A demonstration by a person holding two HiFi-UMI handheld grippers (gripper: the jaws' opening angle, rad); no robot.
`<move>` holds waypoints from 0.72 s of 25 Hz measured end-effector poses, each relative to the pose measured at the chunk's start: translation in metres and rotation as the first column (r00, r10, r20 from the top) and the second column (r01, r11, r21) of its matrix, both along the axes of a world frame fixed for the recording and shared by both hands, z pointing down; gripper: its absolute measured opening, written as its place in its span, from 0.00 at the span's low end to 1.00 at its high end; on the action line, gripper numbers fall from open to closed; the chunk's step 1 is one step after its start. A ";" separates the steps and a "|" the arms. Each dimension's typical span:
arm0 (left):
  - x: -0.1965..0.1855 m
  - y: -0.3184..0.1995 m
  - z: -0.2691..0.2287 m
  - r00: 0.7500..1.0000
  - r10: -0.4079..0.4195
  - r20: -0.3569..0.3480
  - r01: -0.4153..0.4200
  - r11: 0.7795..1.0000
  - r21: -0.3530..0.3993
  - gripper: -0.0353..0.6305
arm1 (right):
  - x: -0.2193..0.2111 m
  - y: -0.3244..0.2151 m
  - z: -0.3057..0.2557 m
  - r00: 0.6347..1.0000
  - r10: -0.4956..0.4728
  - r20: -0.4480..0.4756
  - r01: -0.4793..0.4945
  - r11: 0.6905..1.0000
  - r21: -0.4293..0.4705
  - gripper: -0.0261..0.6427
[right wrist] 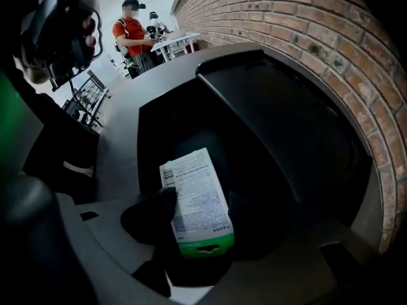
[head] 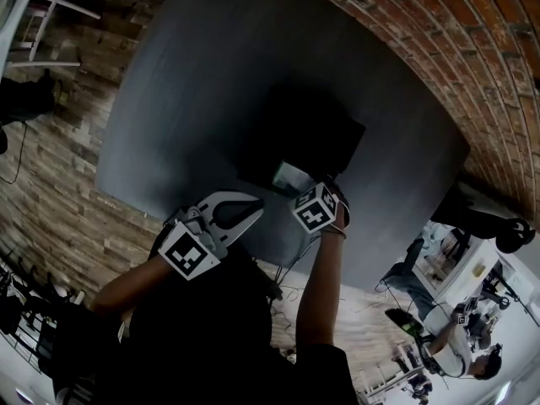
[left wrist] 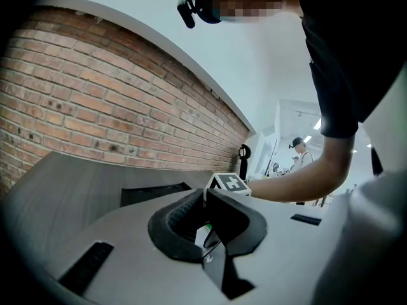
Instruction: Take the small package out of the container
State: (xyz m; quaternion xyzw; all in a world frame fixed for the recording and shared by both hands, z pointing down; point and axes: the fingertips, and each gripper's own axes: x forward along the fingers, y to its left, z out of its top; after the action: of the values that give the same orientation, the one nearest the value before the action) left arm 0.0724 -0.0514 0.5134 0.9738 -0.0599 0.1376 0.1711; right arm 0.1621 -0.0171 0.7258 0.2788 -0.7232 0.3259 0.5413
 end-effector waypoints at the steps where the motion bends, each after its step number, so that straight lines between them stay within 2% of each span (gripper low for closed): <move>1: 0.000 0.000 0.001 1.000 0.002 0.001 -0.002 1.000 -0.002 0.12 | 0.000 0.000 0.000 1.000 -0.002 0.002 0.002 1.000 -0.003 0.44; 10: -0.004 0.000 0.002 1.000 -0.003 -0.002 0.003 1.000 0.000 0.12 | -0.001 -0.003 -0.006 1.000 -0.018 -0.021 0.019 0.999 0.038 0.40; 18: -0.006 0.003 0.000 1.000 -0.010 -0.004 0.010 1.000 0.001 0.12 | 0.006 -0.008 -0.027 0.999 0.015 -0.038 -0.011 0.993 0.118 0.23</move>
State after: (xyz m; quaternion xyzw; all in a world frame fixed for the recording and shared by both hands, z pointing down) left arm 0.0664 -0.0485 0.5130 0.9738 -0.0647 0.1345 0.1714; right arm 0.1678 -0.0253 0.6988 0.3212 -0.7288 0.2807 0.5355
